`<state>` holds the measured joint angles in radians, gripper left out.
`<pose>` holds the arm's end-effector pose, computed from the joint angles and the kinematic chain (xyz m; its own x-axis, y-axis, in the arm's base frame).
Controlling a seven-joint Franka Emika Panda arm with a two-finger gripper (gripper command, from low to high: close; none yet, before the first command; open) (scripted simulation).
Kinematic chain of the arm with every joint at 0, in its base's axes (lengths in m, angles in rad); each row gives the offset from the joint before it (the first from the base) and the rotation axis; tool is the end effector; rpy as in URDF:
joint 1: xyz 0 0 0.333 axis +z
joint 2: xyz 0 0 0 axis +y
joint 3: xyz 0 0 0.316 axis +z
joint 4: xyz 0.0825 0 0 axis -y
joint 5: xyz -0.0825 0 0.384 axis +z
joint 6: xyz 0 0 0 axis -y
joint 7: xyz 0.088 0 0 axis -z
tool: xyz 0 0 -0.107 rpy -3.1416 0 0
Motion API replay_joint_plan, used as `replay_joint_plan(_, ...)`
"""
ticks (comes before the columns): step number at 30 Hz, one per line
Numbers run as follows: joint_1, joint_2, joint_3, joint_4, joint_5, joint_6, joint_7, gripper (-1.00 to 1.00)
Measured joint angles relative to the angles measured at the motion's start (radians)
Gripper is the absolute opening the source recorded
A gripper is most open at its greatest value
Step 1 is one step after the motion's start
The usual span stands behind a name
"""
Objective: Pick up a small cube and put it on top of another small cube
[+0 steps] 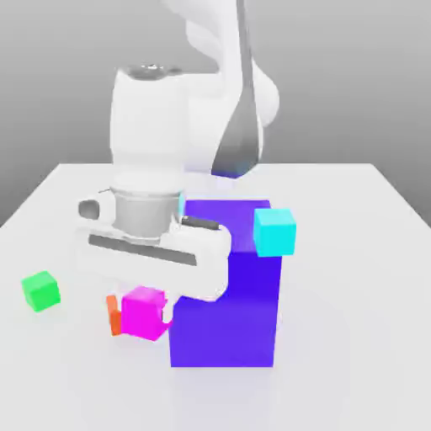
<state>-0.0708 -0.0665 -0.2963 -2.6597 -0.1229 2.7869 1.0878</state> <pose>0.4117 -0.1509 0.2797 0.2130 -0.9688 0.1267 -0.9620 -0.2306 -0.1461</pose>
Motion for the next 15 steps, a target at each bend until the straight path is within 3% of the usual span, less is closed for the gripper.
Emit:
replay_joint_plan(12,-0.356,-0.037,-0.275,-0.053,0.014,-0.114,0.142,-1.0)
replay_joint_plan(15,-0.345,0.052,-0.294,-0.069,0.114,-0.062,0.065,-1.0)
